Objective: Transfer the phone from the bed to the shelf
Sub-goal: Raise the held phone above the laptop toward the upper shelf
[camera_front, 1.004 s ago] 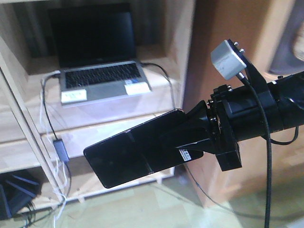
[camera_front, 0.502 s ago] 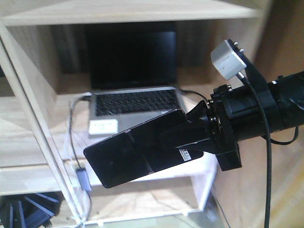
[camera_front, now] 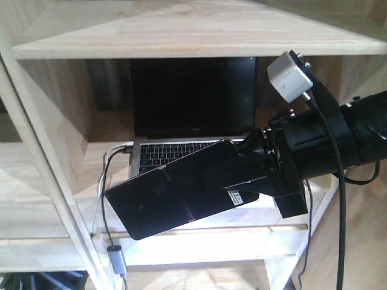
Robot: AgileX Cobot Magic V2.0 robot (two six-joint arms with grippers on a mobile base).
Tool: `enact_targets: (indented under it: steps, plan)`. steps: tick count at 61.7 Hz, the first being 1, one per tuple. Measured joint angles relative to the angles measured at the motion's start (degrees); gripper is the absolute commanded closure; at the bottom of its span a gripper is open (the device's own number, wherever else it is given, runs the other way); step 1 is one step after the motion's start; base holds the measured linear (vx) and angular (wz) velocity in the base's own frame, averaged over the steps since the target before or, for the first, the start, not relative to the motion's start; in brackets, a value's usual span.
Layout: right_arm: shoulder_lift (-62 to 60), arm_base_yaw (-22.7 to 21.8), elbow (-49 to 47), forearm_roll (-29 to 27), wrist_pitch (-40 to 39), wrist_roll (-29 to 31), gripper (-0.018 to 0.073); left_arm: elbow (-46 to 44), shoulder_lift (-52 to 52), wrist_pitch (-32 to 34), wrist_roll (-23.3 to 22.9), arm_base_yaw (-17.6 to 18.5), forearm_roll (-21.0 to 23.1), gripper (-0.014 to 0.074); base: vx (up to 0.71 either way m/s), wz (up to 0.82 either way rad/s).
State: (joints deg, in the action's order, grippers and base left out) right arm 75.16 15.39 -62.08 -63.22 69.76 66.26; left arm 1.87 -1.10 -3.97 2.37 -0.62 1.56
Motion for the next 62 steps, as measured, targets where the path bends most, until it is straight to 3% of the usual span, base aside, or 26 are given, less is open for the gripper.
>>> enact_targets:
  steps: [62]
  plan:
    - [0.0,0.0,0.0,0.0,0.0,0.0,0.0561,0.0,0.0,0.0,0.0,0.0,0.0,0.0595,0.07,0.0]
